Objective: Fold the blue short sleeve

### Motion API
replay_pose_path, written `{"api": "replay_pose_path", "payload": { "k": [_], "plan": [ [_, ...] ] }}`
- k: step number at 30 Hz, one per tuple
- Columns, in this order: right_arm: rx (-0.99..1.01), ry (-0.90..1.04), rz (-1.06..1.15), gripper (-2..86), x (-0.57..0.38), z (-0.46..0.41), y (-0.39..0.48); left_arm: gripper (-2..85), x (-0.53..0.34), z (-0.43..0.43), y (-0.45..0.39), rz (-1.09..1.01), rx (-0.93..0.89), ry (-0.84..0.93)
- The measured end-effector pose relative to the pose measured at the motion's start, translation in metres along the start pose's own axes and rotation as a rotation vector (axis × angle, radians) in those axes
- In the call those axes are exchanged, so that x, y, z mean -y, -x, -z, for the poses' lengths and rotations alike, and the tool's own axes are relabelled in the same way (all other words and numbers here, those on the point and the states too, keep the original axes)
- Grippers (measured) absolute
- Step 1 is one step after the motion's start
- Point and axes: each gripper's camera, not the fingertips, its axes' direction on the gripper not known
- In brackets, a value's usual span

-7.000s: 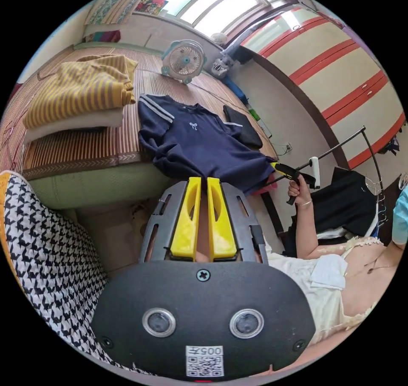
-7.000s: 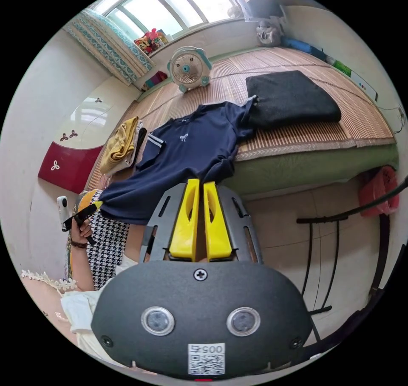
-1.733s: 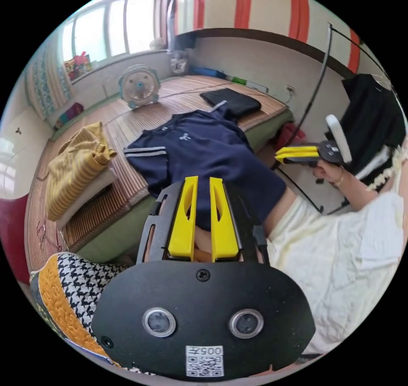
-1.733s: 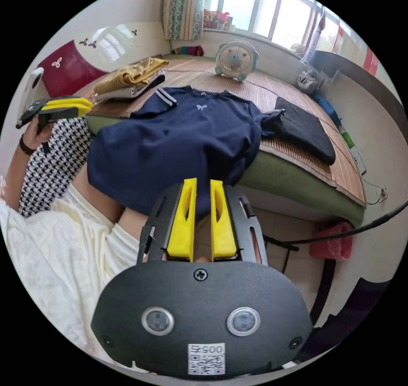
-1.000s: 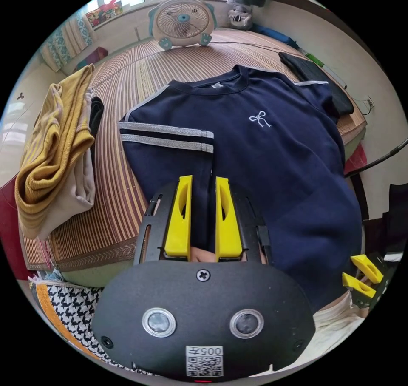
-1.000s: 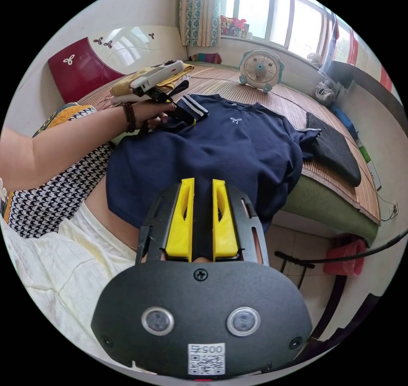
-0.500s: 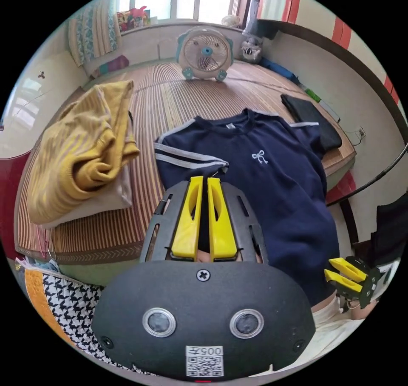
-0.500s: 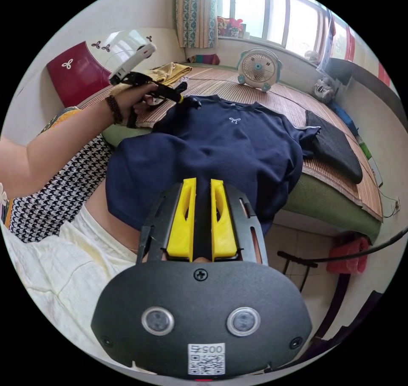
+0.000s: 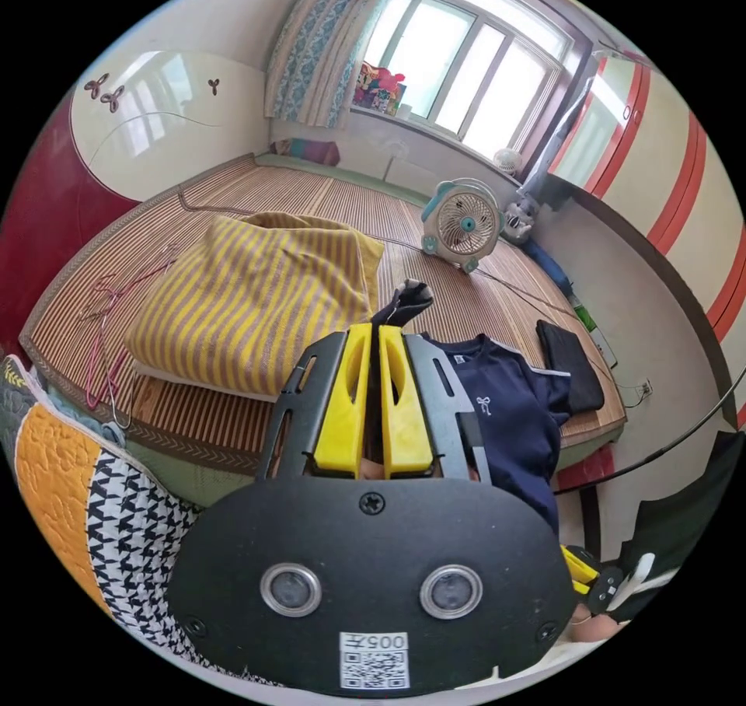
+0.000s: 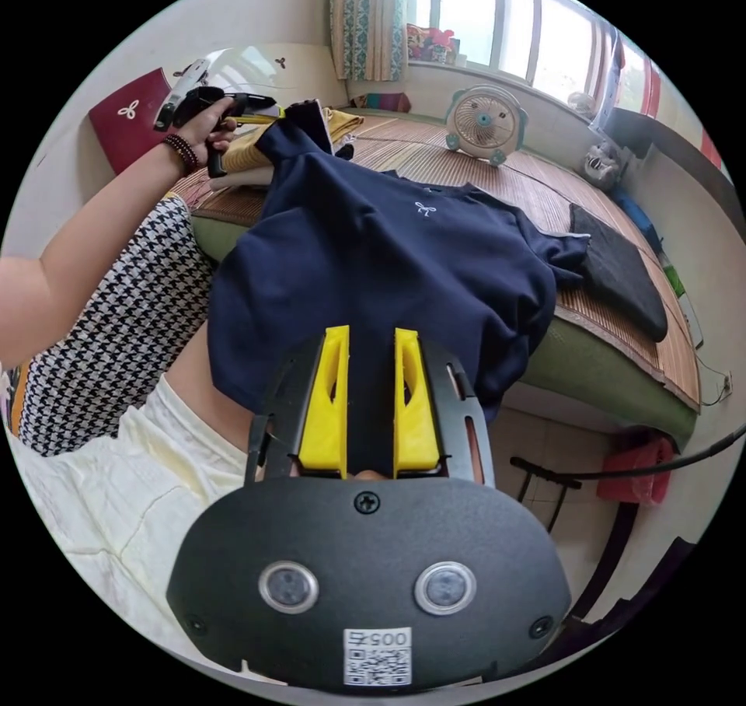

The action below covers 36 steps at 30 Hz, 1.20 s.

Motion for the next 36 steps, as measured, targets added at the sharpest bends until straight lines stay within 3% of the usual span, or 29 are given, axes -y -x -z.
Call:
{"api": "replay_pose_path", "payload": {
  "k": [11,18,22,30,36],
  "plan": [
    [0.296,-0.007,0.230,10.1,0.033,-0.013,0.029,-0.5,-0.022,-0.012,0.008,0.033,0.002,0.053],
    [0.233,0.016,0.267,7.3,0.055,-0.021,0.036,-0.7,-0.030,-0.004,-0.015,-0.069,0.032,0.066],
    [0.231,0.031,0.223,-0.4,0.073,-0.019,0.022,-0.7,-0.045,-0.009,-0.034,-0.149,0.031,0.109],
    [0.353,0.016,0.257,-1.0,0.122,0.007,0.041,-0.6,-0.047,-0.028,-0.068,-0.231,0.036,0.156],
    [0.335,0.169,0.299,1.5,0.136,-0.022,0.067,-0.1,-0.045,-0.062,-0.100,-0.296,0.037,0.237]
  ]
}}
